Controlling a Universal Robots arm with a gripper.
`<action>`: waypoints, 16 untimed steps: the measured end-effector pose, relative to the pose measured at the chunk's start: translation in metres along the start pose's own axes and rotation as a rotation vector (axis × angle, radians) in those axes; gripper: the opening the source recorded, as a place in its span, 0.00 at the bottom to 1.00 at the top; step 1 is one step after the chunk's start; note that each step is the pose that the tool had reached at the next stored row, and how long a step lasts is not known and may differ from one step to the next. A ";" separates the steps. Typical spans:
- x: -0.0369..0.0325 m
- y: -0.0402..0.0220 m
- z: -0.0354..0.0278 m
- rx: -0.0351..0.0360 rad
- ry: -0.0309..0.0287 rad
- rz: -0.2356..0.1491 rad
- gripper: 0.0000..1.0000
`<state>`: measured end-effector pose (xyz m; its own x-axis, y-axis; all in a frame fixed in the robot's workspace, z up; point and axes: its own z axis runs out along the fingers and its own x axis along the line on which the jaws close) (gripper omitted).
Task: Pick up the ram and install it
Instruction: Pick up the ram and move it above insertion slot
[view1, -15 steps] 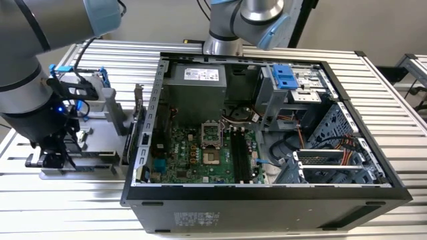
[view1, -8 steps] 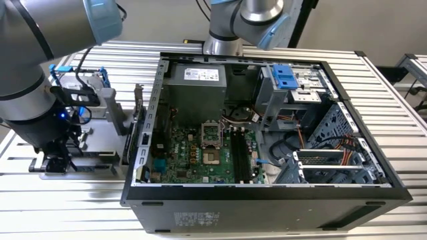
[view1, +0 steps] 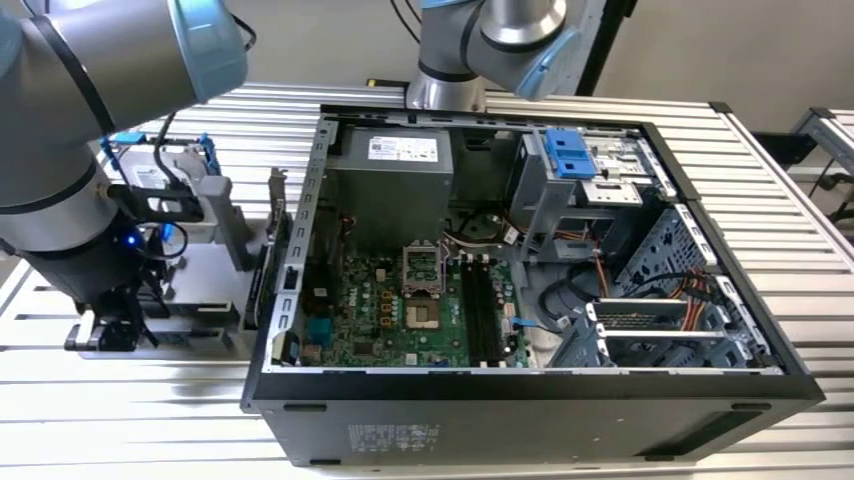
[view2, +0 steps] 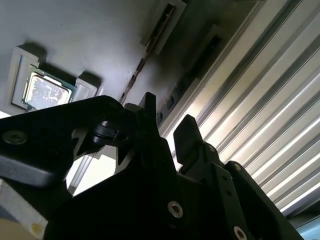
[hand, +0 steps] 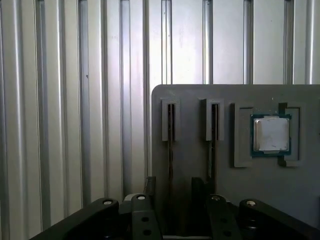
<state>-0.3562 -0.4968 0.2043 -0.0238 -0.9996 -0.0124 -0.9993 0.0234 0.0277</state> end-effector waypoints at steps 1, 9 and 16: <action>0.0000 0.0001 0.0013 0.0000 0.0000 0.001 1.00; 0.0002 0.0019 0.0073 0.0000 0.0000 0.004 1.00; 0.0002 0.0019 0.0100 -0.0003 0.0002 0.004 1.00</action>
<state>-0.3584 -0.4969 0.1943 -0.0277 -0.9995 -0.0121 -0.9992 0.0273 0.0281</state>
